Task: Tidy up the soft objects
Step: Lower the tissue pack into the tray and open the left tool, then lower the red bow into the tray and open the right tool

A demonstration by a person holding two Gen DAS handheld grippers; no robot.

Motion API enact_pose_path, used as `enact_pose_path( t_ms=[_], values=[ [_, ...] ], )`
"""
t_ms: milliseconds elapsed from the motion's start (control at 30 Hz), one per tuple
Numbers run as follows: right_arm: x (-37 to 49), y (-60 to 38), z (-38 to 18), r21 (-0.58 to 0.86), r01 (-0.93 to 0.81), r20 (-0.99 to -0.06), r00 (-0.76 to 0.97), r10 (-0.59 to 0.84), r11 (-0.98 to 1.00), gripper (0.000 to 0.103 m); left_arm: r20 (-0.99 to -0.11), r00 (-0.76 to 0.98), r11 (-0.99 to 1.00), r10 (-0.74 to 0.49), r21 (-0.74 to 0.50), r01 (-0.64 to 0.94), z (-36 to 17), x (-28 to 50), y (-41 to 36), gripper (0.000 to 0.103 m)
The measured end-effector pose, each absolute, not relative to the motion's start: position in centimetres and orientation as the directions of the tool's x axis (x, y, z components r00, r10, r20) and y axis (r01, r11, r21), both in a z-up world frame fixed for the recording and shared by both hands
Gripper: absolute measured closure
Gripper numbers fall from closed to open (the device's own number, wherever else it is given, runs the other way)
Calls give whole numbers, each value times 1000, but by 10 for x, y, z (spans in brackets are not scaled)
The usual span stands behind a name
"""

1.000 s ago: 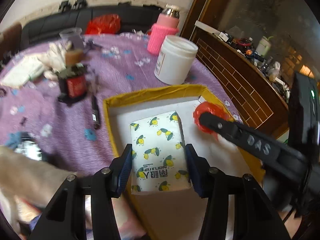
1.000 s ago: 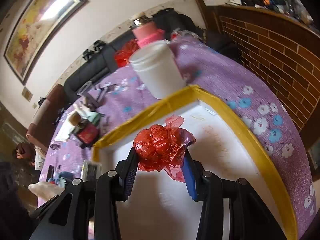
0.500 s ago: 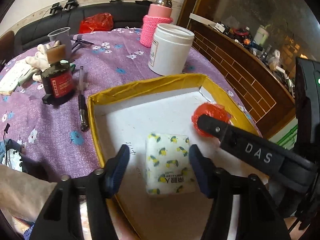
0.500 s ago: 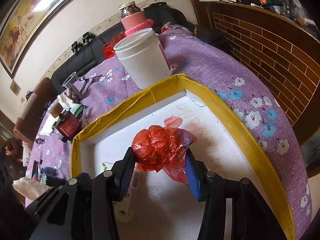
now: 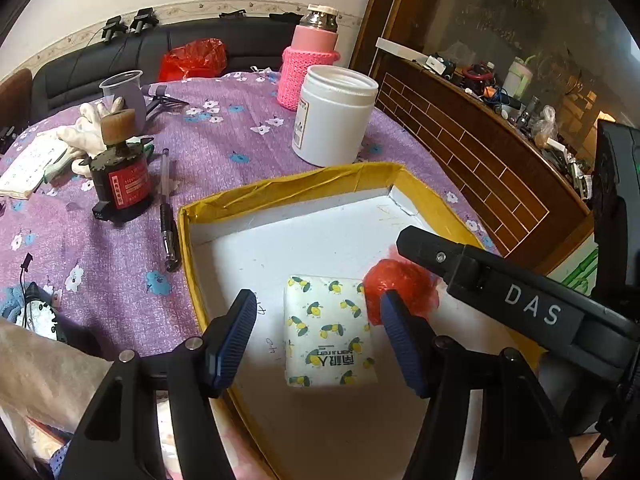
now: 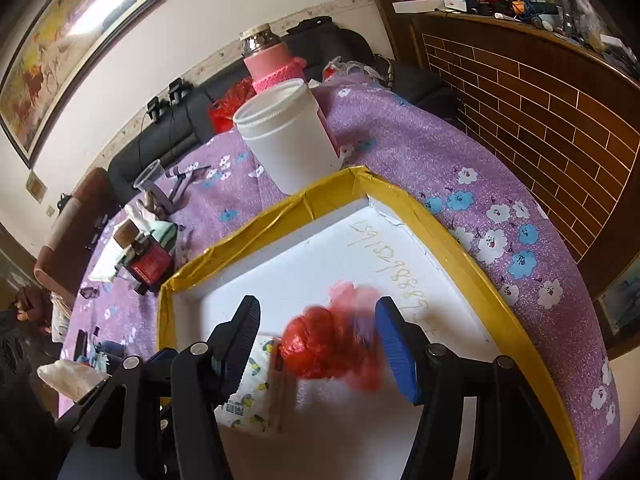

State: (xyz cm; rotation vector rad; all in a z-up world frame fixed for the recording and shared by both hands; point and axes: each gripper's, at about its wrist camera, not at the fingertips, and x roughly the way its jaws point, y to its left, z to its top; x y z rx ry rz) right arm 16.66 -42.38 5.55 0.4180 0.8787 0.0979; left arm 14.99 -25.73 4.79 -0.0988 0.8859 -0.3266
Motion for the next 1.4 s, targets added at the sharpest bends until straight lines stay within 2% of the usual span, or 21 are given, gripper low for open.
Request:
enact_pose_path(
  t_ms=[467,733,1000,1200,1400],
  values=[
    [157,-430,69,428,85,-686,679,263,900,39,-731,595,942,-333,-231,243,67,139,-255,40],
    [149,-427,78,423,63,-661,703,261,904,39,-694,644,944,-322,-180,278,98,97,-234,39],
    [132,-399,100,328,-2,-621,753,218,945,39,-650,692,949,-315,-190,253,124,49,-169,38],
    [95,-360,115,335,-148,-593,735,330,930,39,-612,743,962,-272,-199,188,126,15,-100,32],
    [63,-310,105,366,-278,-602,657,454,888,38,-665,726,973,-175,-230,24,95,16,-24,32]
  ],
)
